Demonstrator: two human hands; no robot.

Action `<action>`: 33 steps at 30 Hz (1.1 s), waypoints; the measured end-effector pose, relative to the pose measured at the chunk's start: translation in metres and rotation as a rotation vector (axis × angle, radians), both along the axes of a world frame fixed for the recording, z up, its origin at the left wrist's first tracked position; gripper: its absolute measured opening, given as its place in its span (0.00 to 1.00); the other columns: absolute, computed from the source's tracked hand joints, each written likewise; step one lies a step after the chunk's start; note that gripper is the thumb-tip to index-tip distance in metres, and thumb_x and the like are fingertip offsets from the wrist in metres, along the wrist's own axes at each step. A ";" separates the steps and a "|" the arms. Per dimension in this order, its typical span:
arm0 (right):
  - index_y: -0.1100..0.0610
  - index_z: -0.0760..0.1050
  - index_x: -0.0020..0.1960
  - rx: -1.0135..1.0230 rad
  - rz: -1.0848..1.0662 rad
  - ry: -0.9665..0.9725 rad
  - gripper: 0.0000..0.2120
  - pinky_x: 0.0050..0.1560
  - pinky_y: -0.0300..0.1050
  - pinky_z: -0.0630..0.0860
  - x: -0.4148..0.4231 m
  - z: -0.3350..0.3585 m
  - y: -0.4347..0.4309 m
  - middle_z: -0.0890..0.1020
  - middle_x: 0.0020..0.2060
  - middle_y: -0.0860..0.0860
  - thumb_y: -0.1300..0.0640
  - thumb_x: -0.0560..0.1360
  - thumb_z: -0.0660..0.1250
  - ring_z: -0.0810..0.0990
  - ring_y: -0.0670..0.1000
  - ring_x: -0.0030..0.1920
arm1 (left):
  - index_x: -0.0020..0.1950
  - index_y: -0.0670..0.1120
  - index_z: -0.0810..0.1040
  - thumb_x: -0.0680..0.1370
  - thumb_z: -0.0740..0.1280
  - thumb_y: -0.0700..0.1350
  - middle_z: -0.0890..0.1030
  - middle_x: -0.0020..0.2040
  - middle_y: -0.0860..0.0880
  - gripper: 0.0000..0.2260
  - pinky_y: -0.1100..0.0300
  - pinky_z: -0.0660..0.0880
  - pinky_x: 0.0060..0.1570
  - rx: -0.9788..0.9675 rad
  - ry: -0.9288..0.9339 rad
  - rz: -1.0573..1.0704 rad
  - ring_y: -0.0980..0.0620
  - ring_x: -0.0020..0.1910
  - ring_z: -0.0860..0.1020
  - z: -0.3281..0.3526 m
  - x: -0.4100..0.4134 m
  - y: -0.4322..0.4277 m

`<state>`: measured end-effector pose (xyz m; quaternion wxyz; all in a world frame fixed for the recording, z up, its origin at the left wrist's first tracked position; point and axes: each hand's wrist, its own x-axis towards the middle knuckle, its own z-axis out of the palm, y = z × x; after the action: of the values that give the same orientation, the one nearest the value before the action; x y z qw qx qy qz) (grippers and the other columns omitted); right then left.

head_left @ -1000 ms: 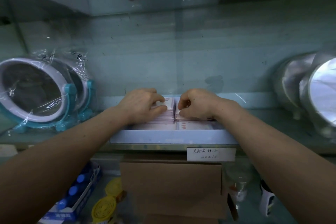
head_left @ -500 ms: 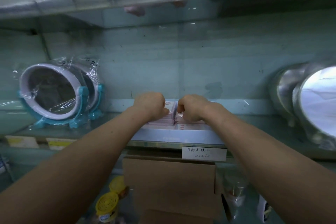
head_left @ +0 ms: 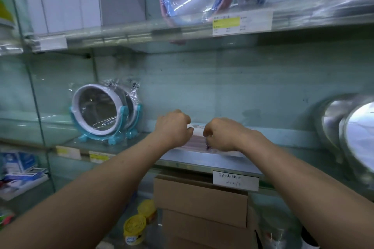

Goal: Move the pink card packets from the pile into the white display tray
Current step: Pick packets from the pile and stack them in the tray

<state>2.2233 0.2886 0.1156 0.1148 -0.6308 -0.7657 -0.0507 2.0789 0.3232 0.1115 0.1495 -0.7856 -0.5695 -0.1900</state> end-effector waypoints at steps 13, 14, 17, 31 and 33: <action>0.58 0.74 0.37 0.051 0.096 -0.007 0.08 0.34 0.44 0.68 -0.026 0.012 -0.027 0.77 0.36 0.55 0.61 0.74 0.59 0.75 0.58 0.40 | 0.62 0.49 0.77 0.78 0.61 0.51 0.74 0.61 0.46 0.15 0.52 0.68 0.59 0.027 0.044 0.054 0.45 0.60 0.72 0.011 -0.024 -0.028; 0.57 0.71 0.35 0.062 0.102 -0.010 0.10 0.32 0.43 0.65 -0.030 0.012 -0.028 0.75 0.34 0.54 0.60 0.74 0.59 0.73 0.58 0.38 | 0.62 0.49 0.76 0.78 0.62 0.51 0.74 0.61 0.46 0.15 0.51 0.68 0.60 0.027 0.045 0.059 0.45 0.60 0.72 0.010 -0.027 -0.029; 0.57 0.71 0.37 0.083 0.122 -0.011 0.09 0.30 0.43 0.63 -0.045 0.008 -0.028 0.72 0.33 0.53 0.58 0.76 0.59 0.72 0.57 0.38 | 0.63 0.49 0.76 0.78 0.62 0.51 0.74 0.61 0.46 0.15 0.51 0.66 0.60 0.026 0.046 0.084 0.45 0.61 0.72 0.007 -0.037 -0.033; 0.58 0.74 0.62 0.117 0.248 -0.029 0.15 0.52 0.46 0.72 -0.152 0.003 -0.032 0.77 0.60 0.57 0.55 0.78 0.60 0.75 0.59 0.59 | 0.70 0.52 0.68 0.76 0.64 0.50 0.70 0.66 0.45 0.22 0.47 0.65 0.63 -0.046 0.101 0.253 0.43 0.65 0.69 0.005 -0.141 -0.042; 0.58 0.75 0.51 0.109 0.254 -0.042 0.08 0.45 0.44 0.70 -0.173 0.001 -0.033 0.78 0.55 0.57 0.56 0.77 0.60 0.77 0.58 0.56 | 0.69 0.52 0.69 0.76 0.64 0.51 0.70 0.64 0.45 0.21 0.48 0.66 0.62 -0.046 0.109 0.256 0.44 0.65 0.69 0.004 -0.163 -0.044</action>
<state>2.0503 0.2554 0.1166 0.1386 -0.5203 -0.8378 -0.0905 1.9156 0.2788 0.1158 0.1850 -0.7188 -0.6605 -0.1134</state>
